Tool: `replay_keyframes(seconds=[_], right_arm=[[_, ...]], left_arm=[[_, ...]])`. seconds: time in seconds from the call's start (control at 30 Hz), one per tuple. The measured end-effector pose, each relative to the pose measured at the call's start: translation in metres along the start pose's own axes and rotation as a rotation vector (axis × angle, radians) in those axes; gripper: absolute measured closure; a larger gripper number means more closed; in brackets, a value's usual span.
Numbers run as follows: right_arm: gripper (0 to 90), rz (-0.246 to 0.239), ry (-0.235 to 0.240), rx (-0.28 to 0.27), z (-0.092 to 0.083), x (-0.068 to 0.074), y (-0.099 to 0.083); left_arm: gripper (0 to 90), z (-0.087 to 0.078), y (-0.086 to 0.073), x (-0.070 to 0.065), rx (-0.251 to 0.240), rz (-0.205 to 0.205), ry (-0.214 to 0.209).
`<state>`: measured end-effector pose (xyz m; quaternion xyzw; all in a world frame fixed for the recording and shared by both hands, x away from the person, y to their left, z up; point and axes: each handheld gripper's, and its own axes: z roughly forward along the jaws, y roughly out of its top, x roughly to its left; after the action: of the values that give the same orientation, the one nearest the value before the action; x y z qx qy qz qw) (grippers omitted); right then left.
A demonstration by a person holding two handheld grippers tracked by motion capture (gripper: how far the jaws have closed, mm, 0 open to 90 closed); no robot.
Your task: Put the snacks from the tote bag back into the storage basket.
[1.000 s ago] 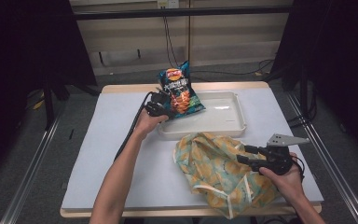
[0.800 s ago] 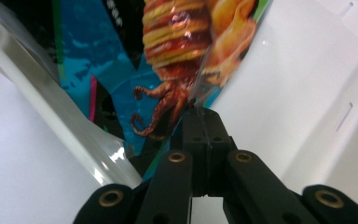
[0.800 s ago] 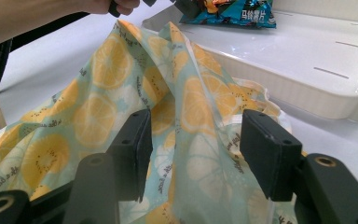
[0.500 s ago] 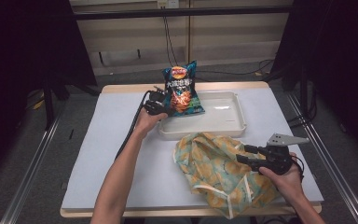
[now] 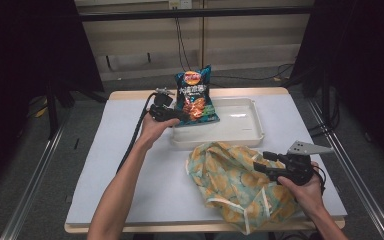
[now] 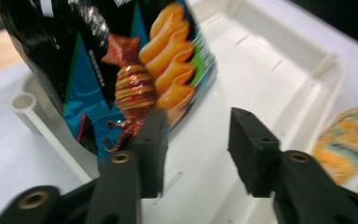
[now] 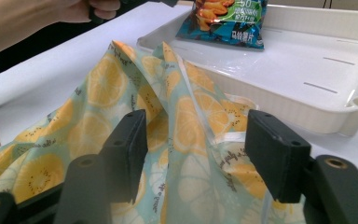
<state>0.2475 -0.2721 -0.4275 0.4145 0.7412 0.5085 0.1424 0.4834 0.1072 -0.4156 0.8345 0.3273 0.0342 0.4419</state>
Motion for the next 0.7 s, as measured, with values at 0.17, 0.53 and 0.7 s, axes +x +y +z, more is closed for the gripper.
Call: replay_keyframes(seconds=[0.17,0.53,0.7], right_arm=[[37.7,-0.010,-0.003,-0.017,-0.008,0.003,0.000],[31.1,0.019,-0.054,-0.071,-0.019,0.004,0.000],[27.9,0.021,-0.073,-0.096,-0.026,0.005,-0.001]], left_arm=[[45.4,-0.022,-0.007,-0.009,-0.047,0.003,0.029],[22.1,-0.069,-0.019,-0.032,-0.142,0.090,0.038],[12.8,-0.093,-0.028,-0.039,-0.110,0.092,0.065]])
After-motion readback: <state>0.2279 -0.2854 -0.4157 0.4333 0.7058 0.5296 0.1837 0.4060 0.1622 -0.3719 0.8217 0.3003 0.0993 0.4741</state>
